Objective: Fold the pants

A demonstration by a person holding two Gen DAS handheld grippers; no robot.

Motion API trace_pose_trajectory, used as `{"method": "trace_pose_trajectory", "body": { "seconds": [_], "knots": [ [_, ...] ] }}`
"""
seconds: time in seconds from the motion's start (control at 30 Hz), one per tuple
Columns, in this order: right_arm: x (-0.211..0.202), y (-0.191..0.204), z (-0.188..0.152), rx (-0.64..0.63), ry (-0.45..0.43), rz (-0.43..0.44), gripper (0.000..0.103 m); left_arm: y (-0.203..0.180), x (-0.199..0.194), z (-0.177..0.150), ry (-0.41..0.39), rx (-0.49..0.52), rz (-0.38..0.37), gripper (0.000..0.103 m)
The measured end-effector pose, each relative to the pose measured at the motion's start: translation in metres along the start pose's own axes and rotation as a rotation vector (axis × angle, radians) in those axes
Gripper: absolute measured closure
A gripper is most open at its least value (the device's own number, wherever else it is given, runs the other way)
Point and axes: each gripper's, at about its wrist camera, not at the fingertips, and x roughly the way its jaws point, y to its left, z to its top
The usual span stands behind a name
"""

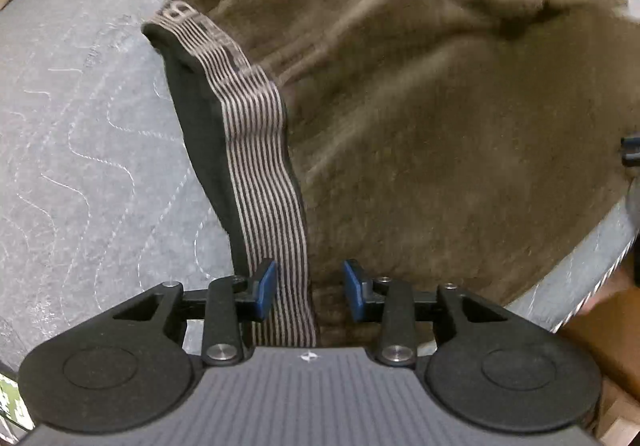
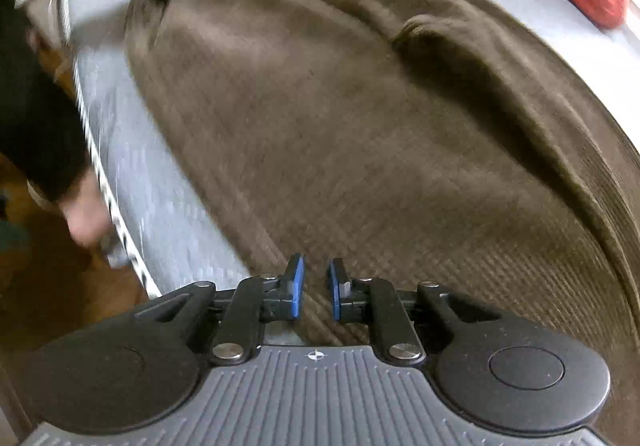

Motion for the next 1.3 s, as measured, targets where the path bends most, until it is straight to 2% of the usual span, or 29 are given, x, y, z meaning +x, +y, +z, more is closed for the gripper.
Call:
{"method": "trace_pose_trajectory", "body": {
  "seconds": [0.1,0.13,0.27,0.37,0.43,0.47,0.53,0.63,0.73,0.87,0.93,1.03,1.13,1.3],
  "knots": [
    [-0.033,-0.015,0.009,0.088,-0.141,-0.023,0.088,0.01,-0.021,0.007,-0.102,-0.082,-0.037,0.059],
    [-0.047,-0.023,0.013,0.126,-0.197,-0.035,0.088,0.014,-0.027,0.01,-0.133,-0.112,-0.045,0.055],
    [-0.103,-0.058,0.018,0.262,-0.403,-0.121,0.082,0.012,-0.037,0.022,-0.192,-0.168,-0.019,0.054],
    [-0.144,-0.087,0.019,0.368,-0.498,-0.227,0.071,0.005,-0.036,0.035,-0.21,-0.171,0.015,0.053],
    [-0.169,-0.113,0.012,0.455,-0.558,-0.251,0.057,0.001,-0.04,0.043,-0.235,-0.172,0.031,0.053],
    [-0.177,-0.124,0.008,0.5,-0.579,-0.253,0.055,0.002,-0.042,0.045,-0.248,-0.172,0.033,0.053],
    [-0.18,-0.14,0.0,0.556,-0.595,-0.268,0.054,-0.003,-0.042,0.056,-0.277,-0.184,0.028,0.053],
    [-0.159,-0.16,-0.019,0.655,-0.566,-0.318,0.055,-0.007,-0.051,0.064,-0.344,-0.222,0.024,0.053],
    [-0.136,-0.174,-0.032,0.782,-0.479,-0.345,0.055,-0.014,-0.055,0.074,-0.413,-0.246,0.007,0.053],
    [-0.143,-0.186,-0.038,0.852,-0.553,-0.384,0.056,-0.028,-0.062,0.091,-0.483,-0.242,0.0,0.05],
    [-0.14,-0.194,-0.044,0.897,-0.534,-0.397,0.056,-0.032,-0.064,0.098,-0.505,-0.252,0.001,0.049],
    [-0.137,-0.206,-0.051,0.966,-0.535,-0.357,0.056,-0.04,-0.066,0.109,-0.523,-0.256,-0.012,0.049],
    [-0.134,-0.204,-0.051,0.952,-0.531,-0.359,0.056,-0.049,-0.063,0.118,-0.528,-0.238,-0.014,0.049],
    [-0.139,-0.199,-0.043,0.866,-0.53,-0.415,0.056,-0.053,-0.06,0.127,-0.536,-0.224,-0.055,0.051]
  ]
}}
